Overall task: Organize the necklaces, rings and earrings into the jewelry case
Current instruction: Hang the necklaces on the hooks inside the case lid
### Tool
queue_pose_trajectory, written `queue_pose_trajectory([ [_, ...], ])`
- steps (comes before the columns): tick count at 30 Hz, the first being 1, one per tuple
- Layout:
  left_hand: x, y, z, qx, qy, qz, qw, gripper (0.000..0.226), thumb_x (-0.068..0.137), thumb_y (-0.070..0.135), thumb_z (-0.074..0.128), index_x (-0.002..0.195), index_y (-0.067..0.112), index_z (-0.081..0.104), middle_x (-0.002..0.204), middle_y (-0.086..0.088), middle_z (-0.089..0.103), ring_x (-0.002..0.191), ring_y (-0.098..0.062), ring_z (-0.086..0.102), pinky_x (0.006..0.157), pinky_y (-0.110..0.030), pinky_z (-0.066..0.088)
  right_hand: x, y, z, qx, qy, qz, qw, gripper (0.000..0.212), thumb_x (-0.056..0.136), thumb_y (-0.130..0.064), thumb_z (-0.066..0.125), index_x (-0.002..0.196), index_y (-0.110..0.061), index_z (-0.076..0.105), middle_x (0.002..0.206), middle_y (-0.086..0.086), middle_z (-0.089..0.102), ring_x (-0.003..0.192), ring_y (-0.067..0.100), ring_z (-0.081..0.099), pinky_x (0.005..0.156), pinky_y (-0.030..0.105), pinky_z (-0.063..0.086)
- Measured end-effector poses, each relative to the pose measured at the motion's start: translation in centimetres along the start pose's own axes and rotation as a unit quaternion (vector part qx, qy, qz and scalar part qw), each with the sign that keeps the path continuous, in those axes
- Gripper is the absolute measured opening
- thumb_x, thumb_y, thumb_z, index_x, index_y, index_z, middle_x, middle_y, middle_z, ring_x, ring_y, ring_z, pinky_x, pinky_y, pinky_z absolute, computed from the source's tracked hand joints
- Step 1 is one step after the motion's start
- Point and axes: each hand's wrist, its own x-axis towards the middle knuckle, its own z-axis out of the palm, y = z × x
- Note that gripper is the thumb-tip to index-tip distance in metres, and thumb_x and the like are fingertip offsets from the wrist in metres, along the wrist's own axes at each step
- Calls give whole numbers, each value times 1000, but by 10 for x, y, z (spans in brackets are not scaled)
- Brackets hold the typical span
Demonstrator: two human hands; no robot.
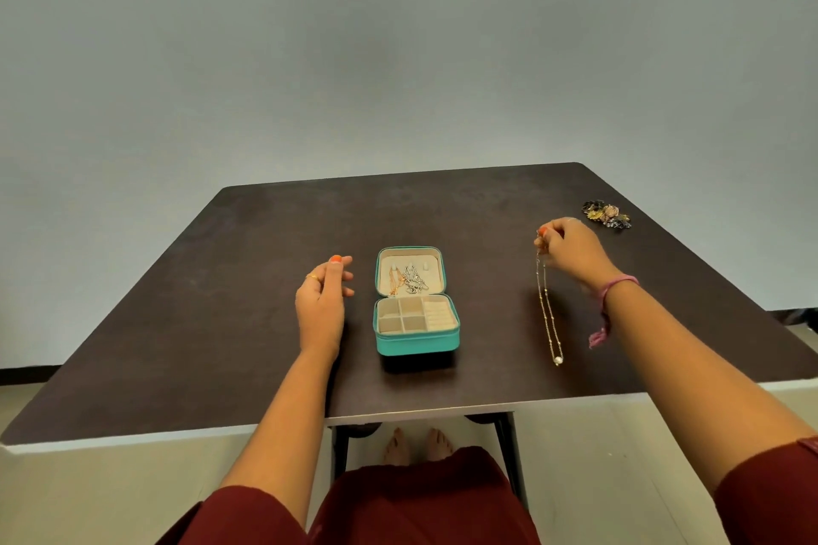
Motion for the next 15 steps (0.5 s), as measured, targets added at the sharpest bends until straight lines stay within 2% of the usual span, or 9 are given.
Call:
queue_pose_trajectory([
  [5,-14,4,-4,-68,38,4,997,23,99,21,47,91,21,68,80,5,59,61,-2,50,68,-25,43,-24,-32,-29,70,-35,-50,996,14,98,-16,49,97,-10,61,86,2,63,89,17,61,82,38,52],
  [8,-24,11,-4,-96,57,3,994,23,99,19,47,91,20,69,79,4,60,59,1,51,66,-23,43,-37,-54,-48,85,-55,-84,991,12,97,-15,51,92,-12,61,84,2,65,80,12,64,75,28,53],
  [11,-31,33,0,-131,83,10,988,22,99,19,48,90,20,68,80,5,61,59,3,52,64,-20,43,-49,-75,-64,105,-81,-104,986,13,96,-13,52,86,-15,60,82,4,66,71,7,67,73,26,56],
  [13,-35,59,8,-131,50,44,989,22,98,19,48,88,22,67,80,5,63,63,2,55,65,-18,47,-60,-88,-74,104,-88,-125,983,13,96,-13,54,85,-15,61,78,2,65,65,4,66,68,21,57],
  [15,-40,89,22,-141,-22,71,987,21,98,17,49,89,21,68,82,4,66,66,1,58,67,-16,51,-70,-100,-81,105,-90,-145,980,13,95,-11,55,85,-14,62,76,1,65,61,2,66,65,18,56],
])
